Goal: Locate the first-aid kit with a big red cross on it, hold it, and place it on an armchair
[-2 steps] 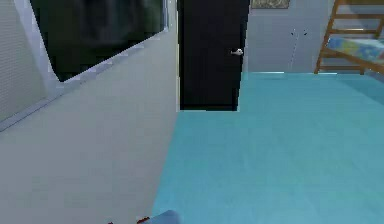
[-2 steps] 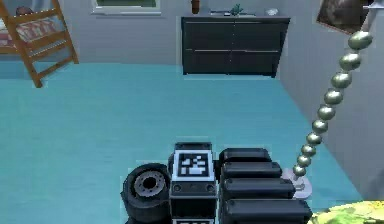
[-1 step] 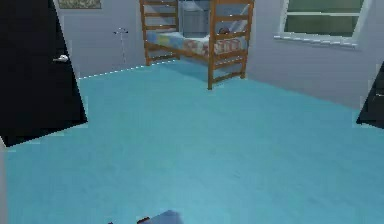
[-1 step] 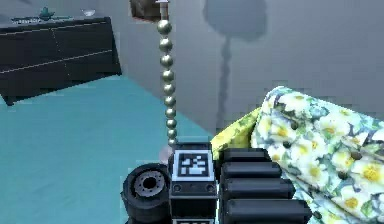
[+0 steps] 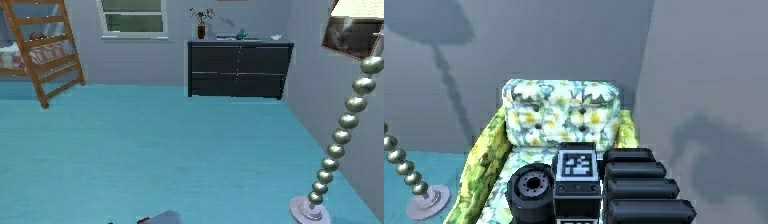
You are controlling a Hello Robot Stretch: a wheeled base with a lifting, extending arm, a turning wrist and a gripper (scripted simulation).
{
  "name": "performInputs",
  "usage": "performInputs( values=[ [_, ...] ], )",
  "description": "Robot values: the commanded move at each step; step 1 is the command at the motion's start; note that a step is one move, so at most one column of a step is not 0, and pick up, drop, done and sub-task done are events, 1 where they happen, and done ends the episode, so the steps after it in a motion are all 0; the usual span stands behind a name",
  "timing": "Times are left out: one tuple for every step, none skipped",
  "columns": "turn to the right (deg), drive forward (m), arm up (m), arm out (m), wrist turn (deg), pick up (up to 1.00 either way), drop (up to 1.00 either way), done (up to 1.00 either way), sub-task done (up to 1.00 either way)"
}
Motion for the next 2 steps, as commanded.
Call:
performInputs(
  values=[
    [12.0,0.00,0.00,0.00,0.0,0.00,0.00,0.00,0.00],
    [0.0,0.30,0.00,0.00,0.0,0.00,0.00,0.00,0.00]
  ],
)
